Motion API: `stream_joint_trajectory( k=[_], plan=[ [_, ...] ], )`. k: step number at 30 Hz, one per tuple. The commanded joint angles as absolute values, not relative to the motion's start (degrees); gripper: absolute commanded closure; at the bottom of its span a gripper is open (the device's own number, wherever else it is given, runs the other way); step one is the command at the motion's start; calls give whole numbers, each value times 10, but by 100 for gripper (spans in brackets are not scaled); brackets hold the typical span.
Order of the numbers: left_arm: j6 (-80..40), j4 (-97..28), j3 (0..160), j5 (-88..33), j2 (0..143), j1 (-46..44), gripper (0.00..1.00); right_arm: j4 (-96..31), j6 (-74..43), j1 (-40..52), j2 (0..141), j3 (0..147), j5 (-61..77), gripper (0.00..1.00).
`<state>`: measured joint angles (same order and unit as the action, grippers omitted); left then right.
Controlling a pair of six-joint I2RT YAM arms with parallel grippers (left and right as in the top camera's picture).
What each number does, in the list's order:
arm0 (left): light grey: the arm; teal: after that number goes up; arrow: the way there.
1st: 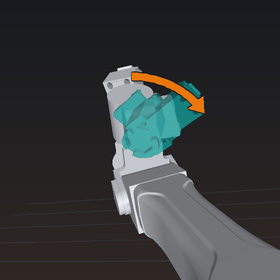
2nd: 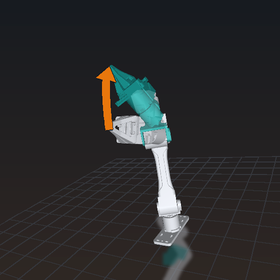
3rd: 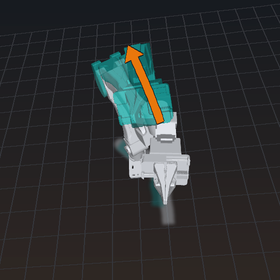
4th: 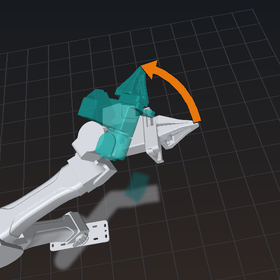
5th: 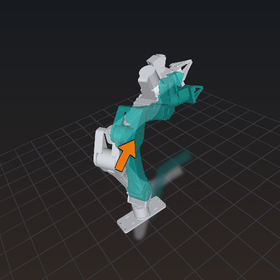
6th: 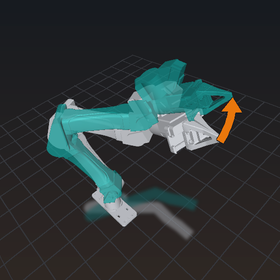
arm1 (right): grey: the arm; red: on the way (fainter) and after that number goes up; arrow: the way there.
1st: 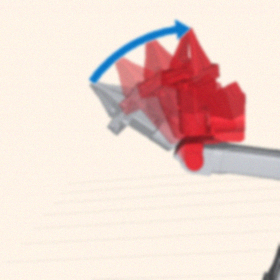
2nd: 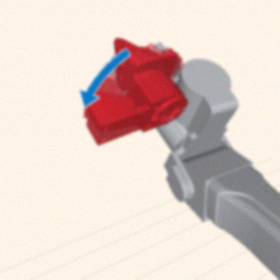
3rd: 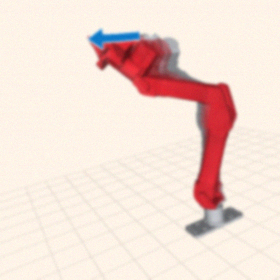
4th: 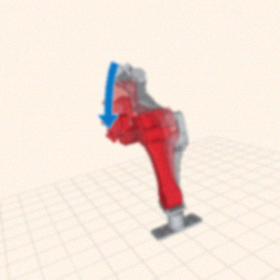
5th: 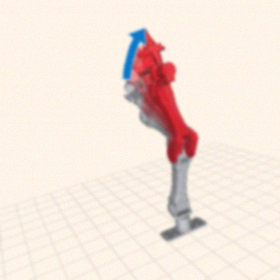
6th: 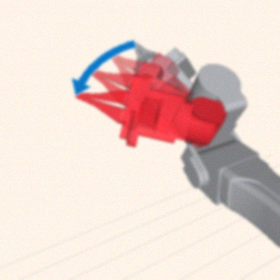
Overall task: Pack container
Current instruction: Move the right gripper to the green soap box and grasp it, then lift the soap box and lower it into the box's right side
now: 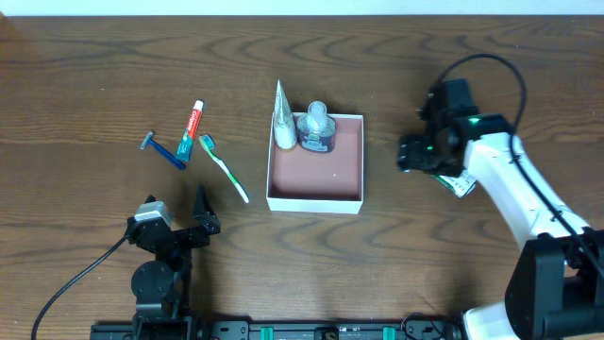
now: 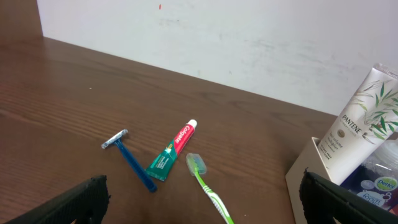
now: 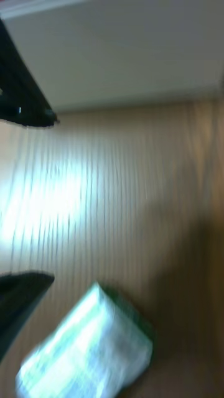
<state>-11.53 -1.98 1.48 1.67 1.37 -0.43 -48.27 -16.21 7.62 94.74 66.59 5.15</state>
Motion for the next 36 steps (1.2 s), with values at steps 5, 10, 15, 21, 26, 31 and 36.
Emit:
stream_joint_trajectory(
  k=[5, 10, 15, 21, 26, 31, 36],
  plan=[
    [-103, -41, 2, 22, 13, -4, 2, -508, -196, -2, 933, 673, -25, 9],
    [-103, -41, 2, 22, 13, -4, 2, -496, -298, -39, 933, 652, -56, 1],
    [-103, -41, 2, 22, 13, -4, 2, -433, -297, -53, 933, 608, -39, 1],
    [-103, -41, 2, 22, 13, -4, 2, -322, -115, -53, 933, 587, -32, 1],
    [-103, -41, 2, 22, 13, -4, 2, -278, -51, -53, 946, 576, -27, 1],
    [-103, -41, 2, 21, 13, -4, 2, -233, 0, -52, 978, 552, 18, 1],
    [-103, -41, 2, 22, 13, -4, 2, -247, 4, -52, 1005, 549, 49, 1]
  ],
)
